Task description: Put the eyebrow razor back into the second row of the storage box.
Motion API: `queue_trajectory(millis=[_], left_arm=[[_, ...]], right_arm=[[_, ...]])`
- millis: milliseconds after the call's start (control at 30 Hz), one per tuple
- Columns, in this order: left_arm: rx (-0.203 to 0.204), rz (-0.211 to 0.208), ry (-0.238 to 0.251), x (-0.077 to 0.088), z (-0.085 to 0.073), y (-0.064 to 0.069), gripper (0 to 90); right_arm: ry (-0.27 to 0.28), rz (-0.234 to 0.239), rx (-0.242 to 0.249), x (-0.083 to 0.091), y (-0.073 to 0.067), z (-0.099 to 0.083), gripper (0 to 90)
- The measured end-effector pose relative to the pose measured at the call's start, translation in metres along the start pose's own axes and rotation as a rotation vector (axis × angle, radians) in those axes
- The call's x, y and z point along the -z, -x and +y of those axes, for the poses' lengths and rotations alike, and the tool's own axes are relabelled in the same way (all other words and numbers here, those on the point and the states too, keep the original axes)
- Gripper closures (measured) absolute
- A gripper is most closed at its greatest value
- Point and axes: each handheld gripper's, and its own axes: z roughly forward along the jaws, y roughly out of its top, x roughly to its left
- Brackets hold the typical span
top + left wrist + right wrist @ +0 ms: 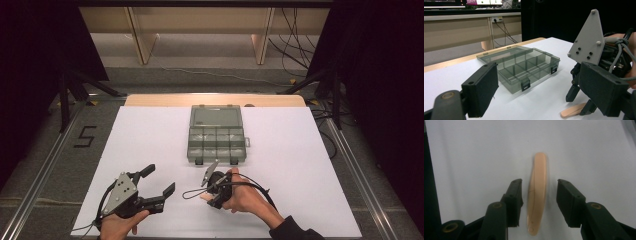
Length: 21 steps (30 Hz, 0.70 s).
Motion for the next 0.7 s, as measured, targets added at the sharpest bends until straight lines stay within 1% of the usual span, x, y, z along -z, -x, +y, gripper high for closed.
queue_trajectory(millis=[33,67,133,167,267,300,433,467,567,700], left_arm=[[-0.001,0.0,-0.001,0.0,0.0001,0.0001,16.0],[-0.001,0.0,-0.001,0.0,0.0001,0.0001,15.9],[0.0,-0.001,-0.001,-0.0001,-0.0001,0.0001,15.9],[0.003,-0.002,-0.001,-0.0003,-0.0002,0.0001,15.9],[0.003,-0.004,-0.001,-0.0005,-0.0002,0.0007,16.0],[0.003,-0.004,-0.001,-0.0005,-0.0002,0.0007,16.0],[0.004,-0.003,-0.001,-0.0003,-0.0002,0.0007,15.9],[0.004,-0.004,-0.001,-0.0004,-0.0002,0.0007,16.0],[0.003,-0.003,-0.001,-0.0004,-0.0001,0.0009,16.0],[0.003,-0.002,-0.001,-0.0003,-0.0002,0.0002,16.0]], right_arm=[[-0.004,-0.003,0.002,-0.0004,0.0,0.0,58.0],[-0.007,-0.001,0.001,-0.001,0.0001,-0.0002,60.7],[-0.009,-0.003,-0.003,-0.0011,0.0,-0.0001,61.6],[-0.01,-0.002,-0.004,-0.0016,0.0003,0.0,63.8],[-0.013,0.001,0.0,-0.0021,0.0006,0.0002,65.5],[-0.016,-0.008,-0.012,-0.0021,0.0006,0.0006,67.0],[-0.02,-0.009,-0.009,-0.0019,0.0007,0.0008,70.1],[-0.024,-0.011,-0.007,-0.0021,0.0001,0.001,73.4],[-0.027,-0.008,-0.011,-0.002,0.0001,0.0012,73.9],[-0.029,-0.019,-0.017,-0.002,-0.0014,0.0017,74.1]])
